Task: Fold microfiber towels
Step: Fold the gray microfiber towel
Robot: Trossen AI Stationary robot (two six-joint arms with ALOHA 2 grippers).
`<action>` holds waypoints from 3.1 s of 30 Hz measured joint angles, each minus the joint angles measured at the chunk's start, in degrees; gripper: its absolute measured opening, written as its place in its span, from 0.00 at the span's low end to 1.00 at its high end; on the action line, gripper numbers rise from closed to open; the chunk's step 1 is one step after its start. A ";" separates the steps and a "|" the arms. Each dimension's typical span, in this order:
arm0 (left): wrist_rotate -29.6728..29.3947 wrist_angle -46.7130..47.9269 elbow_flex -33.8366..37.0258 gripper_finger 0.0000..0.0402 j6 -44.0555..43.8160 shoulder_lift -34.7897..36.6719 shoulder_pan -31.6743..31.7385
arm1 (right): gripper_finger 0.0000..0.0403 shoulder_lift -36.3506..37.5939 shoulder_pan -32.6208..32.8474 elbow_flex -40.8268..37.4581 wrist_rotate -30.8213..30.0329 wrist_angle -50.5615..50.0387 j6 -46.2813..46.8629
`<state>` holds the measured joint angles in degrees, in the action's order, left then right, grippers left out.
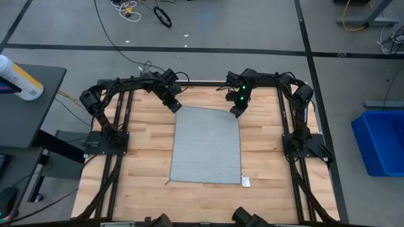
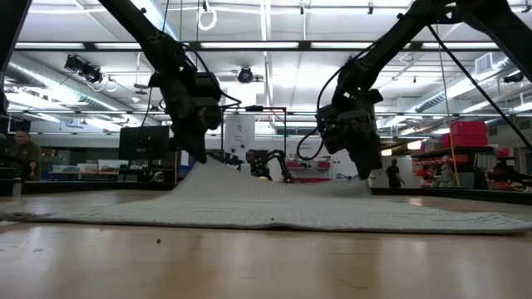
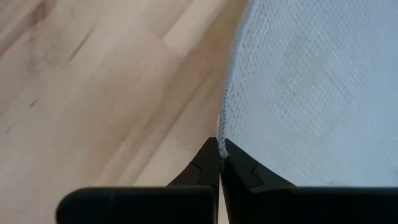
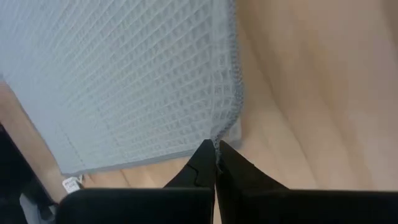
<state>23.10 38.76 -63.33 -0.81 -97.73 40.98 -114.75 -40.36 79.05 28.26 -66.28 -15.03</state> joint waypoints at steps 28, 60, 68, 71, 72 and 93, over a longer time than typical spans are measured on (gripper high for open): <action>1.87 6.01 -0.07 0.01 -0.92 6.56 -13.35 | 0.00 10.21 9.70 0.07 5.08 -6.97 1.18; -1.22 13.42 -0.07 0.01 -6.51 11.98 -29.64 | 0.00 12.64 23.99 0.07 6.96 -9.42 6.69; -1.29 13.17 -0.04 0.01 -9.62 11.98 -33.64 | 0.00 12.64 28.27 0.07 7.73 -9.42 9.01; -1.40 12.47 -0.02 0.01 -11.04 11.95 -35.24 | 0.00 12.64 30.12 0.07 7.83 -9.39 9.28; -1.37 11.89 0.18 0.01 -11.59 11.95 -35.75 | 0.00 12.64 30.70 0.07 7.83 -9.34 9.68; 1.63 -6.98 12.55 0.01 -26.08 11.91 -42.38 | 0.00 12.71 38.51 -4.02 7.37 -0.53 18.11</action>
<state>24.73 31.78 -50.78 -26.89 -85.82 -1.40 -102.04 -1.85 75.03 35.64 -66.81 3.08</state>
